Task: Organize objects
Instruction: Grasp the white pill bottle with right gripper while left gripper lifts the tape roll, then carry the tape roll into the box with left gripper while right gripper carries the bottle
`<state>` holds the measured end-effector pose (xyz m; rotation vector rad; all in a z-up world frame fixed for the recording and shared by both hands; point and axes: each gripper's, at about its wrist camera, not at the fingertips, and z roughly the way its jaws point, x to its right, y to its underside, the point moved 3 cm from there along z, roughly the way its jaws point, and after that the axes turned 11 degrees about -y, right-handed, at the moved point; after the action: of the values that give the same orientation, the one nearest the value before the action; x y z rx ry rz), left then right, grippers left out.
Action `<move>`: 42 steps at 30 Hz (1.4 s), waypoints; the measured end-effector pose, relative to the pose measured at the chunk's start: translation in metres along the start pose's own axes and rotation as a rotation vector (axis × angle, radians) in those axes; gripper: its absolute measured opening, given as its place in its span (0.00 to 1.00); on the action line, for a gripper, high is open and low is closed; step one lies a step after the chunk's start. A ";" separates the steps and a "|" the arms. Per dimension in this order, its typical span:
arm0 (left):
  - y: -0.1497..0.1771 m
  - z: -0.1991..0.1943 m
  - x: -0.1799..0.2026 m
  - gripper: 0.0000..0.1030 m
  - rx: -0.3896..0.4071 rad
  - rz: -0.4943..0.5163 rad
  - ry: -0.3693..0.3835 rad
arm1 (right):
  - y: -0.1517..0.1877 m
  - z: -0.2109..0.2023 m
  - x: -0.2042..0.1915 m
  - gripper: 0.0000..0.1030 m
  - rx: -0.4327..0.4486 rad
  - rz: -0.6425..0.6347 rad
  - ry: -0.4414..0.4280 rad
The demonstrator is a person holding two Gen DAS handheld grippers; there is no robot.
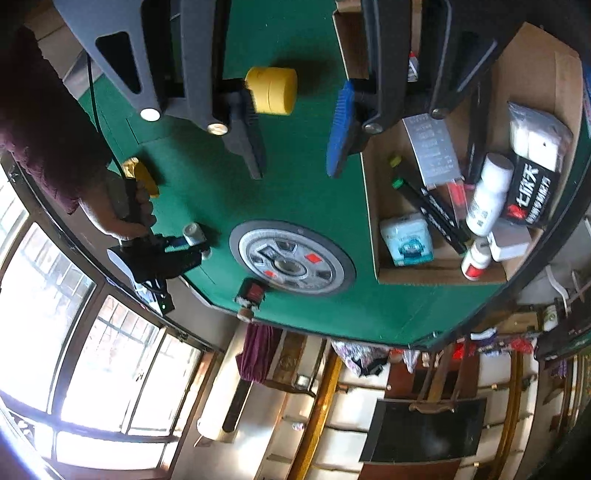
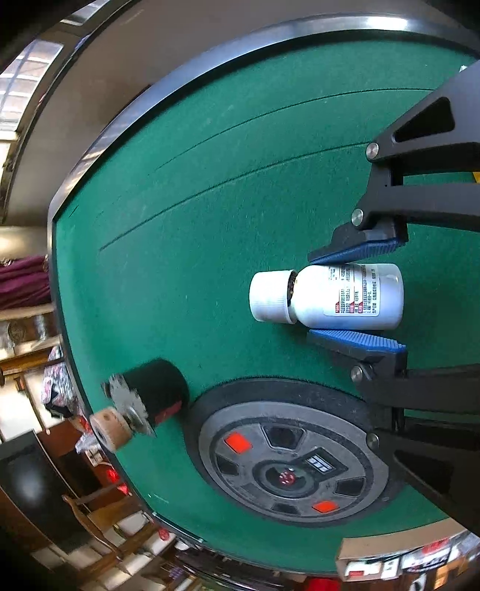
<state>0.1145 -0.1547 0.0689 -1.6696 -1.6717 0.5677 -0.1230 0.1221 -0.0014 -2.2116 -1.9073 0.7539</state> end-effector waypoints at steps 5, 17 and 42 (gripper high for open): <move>0.008 0.000 0.015 0.70 0.000 0.052 -0.008 | 0.021 -0.007 -0.003 0.36 -0.024 -0.028 -0.097; 0.037 0.041 0.061 0.74 -0.115 0.263 -0.102 | 0.076 -0.033 -0.006 0.36 -0.097 -0.062 -0.215; 0.004 -0.034 -0.026 0.31 0.006 -0.015 -0.069 | 0.092 -0.066 -0.036 0.36 0.000 -0.056 -0.552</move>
<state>0.1405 -0.1861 0.0843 -1.6488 -1.7282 0.6292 -0.0141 0.0845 0.0291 -2.0849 -2.1713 1.4748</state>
